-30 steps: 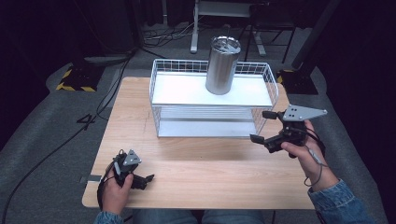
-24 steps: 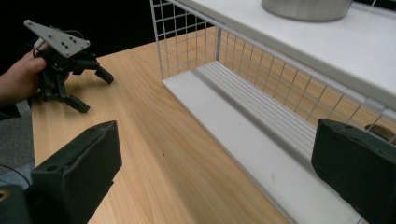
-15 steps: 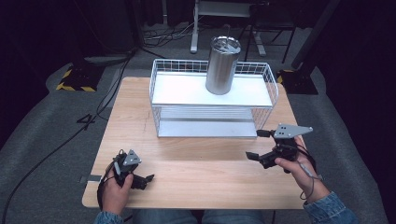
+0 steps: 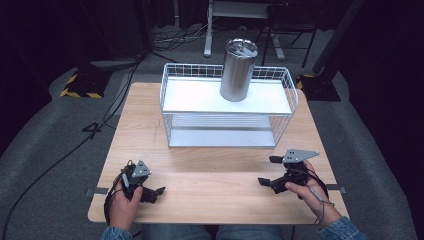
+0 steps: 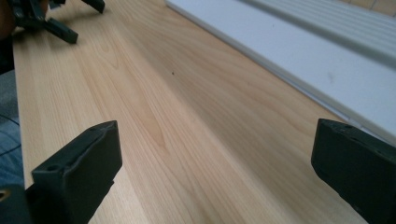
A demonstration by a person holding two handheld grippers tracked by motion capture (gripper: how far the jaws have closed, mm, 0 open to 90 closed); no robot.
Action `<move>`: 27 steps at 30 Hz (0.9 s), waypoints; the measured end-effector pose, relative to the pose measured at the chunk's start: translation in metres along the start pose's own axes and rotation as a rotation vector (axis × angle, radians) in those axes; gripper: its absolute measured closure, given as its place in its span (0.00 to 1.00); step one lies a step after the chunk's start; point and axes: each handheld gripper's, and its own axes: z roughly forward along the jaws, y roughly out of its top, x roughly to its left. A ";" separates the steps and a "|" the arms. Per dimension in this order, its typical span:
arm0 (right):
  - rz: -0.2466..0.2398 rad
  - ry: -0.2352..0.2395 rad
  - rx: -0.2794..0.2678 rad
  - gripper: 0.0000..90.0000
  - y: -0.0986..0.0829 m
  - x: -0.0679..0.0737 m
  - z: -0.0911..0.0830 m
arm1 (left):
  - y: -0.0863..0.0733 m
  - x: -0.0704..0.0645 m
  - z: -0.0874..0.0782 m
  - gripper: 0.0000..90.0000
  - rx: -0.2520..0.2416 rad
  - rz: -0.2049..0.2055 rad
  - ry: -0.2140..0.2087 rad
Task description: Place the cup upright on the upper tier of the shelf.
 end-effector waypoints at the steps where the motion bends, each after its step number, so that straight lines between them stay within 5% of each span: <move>1: 0.004 0.001 0.005 0.03 -0.003 0.000 0.002 | 0.000 0.000 0.000 0.00 0.000 0.000 0.000; 16: 0.021 -0.043 0.087 0.04 -0.033 0.000 0.015 | 0.000 0.000 0.000 0.00 0.000 0.000 0.000; 27: -0.030 -0.120 0.174 0.07 -0.044 0.002 0.026 | 0.000 0.000 0.000 0.00 0.000 0.000 0.000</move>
